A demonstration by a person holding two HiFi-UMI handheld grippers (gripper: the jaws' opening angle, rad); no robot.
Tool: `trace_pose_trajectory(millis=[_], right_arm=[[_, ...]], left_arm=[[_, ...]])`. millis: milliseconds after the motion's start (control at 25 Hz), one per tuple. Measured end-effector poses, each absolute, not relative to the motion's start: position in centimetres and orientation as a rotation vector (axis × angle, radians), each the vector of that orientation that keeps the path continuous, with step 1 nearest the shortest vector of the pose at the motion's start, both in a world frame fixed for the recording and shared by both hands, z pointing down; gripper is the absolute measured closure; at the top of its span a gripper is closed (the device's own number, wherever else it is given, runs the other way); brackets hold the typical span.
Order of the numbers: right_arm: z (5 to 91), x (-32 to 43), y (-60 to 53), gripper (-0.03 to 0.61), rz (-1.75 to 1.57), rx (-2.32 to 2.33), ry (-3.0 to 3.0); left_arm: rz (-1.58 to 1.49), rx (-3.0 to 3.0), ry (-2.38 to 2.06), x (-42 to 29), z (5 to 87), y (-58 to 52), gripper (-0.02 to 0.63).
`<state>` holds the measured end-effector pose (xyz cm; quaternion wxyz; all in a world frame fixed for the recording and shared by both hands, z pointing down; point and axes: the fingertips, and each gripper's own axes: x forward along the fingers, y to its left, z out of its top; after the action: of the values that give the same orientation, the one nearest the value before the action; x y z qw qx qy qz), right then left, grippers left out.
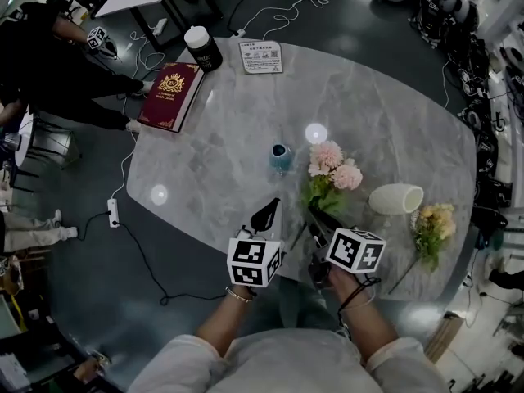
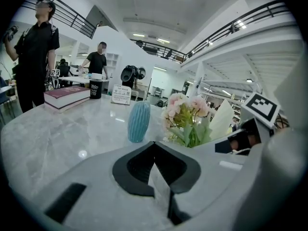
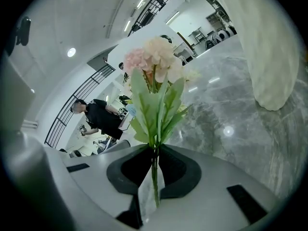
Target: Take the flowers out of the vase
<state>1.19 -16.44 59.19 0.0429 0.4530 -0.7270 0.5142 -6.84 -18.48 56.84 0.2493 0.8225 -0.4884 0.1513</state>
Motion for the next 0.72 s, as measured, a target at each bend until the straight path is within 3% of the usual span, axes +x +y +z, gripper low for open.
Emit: trace_pose_trajectory(millis=[720], right_arm=[[61.3, 1.0, -17.3, 0.538, 1.620, 1.444, -2.117]], left_arm=[[0.424, 2.199, -1.314, -7.7, 58.5, -18.4, 0.606]])
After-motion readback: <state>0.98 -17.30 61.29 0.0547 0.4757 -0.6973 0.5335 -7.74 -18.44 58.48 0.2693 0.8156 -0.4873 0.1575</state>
